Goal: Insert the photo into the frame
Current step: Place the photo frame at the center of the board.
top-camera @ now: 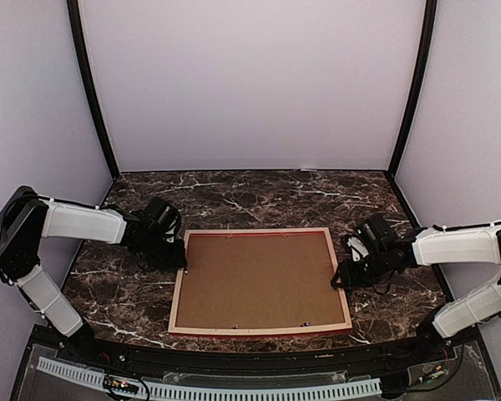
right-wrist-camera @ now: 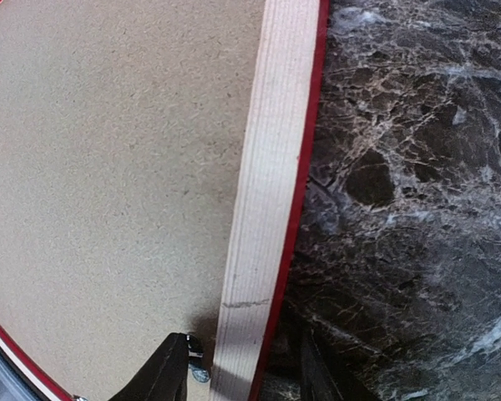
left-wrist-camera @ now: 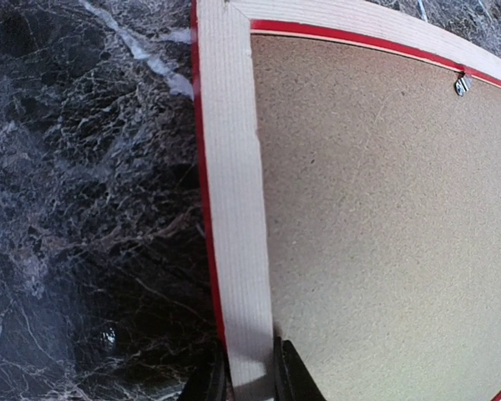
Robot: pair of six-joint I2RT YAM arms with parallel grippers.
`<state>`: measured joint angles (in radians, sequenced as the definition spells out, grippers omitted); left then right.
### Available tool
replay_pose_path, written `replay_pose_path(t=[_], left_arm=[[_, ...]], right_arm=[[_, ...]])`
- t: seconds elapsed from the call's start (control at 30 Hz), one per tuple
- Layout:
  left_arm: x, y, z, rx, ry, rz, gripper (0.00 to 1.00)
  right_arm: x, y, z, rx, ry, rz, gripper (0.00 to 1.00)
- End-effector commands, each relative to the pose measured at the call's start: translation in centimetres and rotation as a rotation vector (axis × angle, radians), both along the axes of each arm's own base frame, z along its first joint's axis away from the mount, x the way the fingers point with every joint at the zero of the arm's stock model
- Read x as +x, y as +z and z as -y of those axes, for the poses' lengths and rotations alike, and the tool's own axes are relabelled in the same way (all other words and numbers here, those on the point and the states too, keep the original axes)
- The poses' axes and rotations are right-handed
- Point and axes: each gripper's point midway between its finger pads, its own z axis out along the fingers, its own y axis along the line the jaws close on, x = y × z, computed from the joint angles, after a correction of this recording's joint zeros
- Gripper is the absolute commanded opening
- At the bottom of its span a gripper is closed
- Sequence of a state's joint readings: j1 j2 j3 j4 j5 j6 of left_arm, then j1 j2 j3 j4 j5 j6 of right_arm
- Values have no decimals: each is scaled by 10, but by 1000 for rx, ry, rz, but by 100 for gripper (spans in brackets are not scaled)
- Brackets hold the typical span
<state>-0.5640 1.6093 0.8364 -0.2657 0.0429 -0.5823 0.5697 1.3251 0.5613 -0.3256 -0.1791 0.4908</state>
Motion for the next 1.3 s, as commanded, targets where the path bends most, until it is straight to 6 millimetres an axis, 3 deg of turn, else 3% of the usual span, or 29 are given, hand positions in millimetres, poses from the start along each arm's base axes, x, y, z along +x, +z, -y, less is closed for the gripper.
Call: replay_pose_path(t=[0.0, 0.3, 1.0, 1.27], left_arm=[[-6, -12, -6, 48, -29, -29, 11], [-6, -11, -7, 54, -33, -28, 11], [-7, -13, -11, 79, -43, -33, 11], [-7, -12, -10, 80, -44, -33, 11]], right_arm=[[-7, -6, 1, -18, 13, -12, 45], [-11, -9, 0, -30, 27, -15, 48], [-4, -14, 3, -81, 24, -18, 22], [4, -8, -7, -47, 38, -4, 21]])
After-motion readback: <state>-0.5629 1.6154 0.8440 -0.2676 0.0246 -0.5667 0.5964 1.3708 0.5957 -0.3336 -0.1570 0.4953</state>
